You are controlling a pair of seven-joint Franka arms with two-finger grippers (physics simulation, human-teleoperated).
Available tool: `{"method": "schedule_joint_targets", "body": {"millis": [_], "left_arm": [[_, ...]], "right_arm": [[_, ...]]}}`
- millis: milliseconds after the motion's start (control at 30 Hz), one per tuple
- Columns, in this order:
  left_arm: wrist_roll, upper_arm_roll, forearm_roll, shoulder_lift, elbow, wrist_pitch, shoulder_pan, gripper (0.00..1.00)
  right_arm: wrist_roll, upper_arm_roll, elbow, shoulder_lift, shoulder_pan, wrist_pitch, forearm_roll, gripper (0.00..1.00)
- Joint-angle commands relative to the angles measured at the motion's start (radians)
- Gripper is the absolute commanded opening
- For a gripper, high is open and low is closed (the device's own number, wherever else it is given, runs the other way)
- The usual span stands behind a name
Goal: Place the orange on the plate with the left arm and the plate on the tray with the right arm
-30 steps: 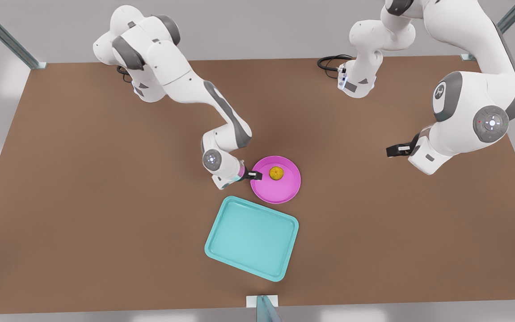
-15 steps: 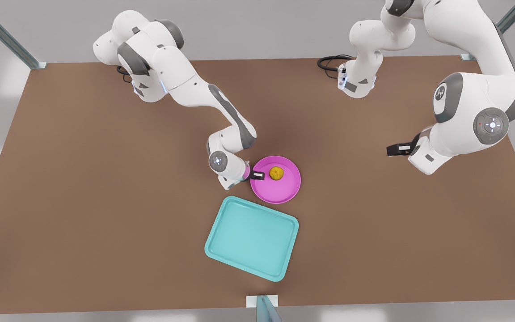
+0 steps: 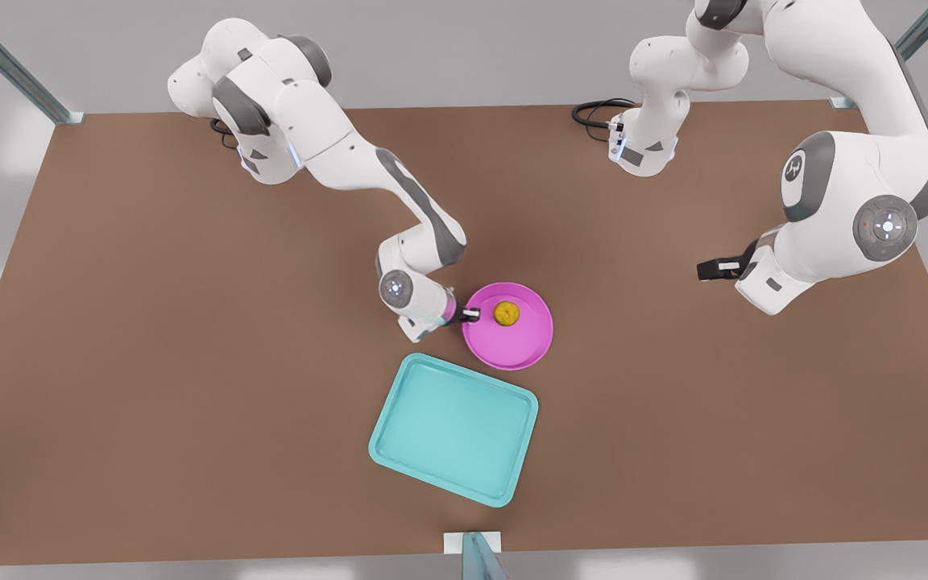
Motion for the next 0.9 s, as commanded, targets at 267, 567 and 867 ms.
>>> {"method": "schedule_joint_targets", "body": {"millis": [267,567,867], "left_arm": [[0.012,0.009,-0.001,0.003,0.0,0.0,0.0,1.0],[0.012,0.012,-0.003,0.003,0.0,0.0,0.0,1.0],[0.012,0.016,-0.004,0.009,0.0,0.0,0.0,1.0]], "right_arm": [[0.023,0.008,0.05,-0.015,-0.006,-0.018,0.008,0.21],[0.025,0.007,0.124,-0.027,-0.127,-0.017,0.027,0.21],[0.017,0.005,0.162,0.003,-0.29,-0.015,0.019,0.21]]}}
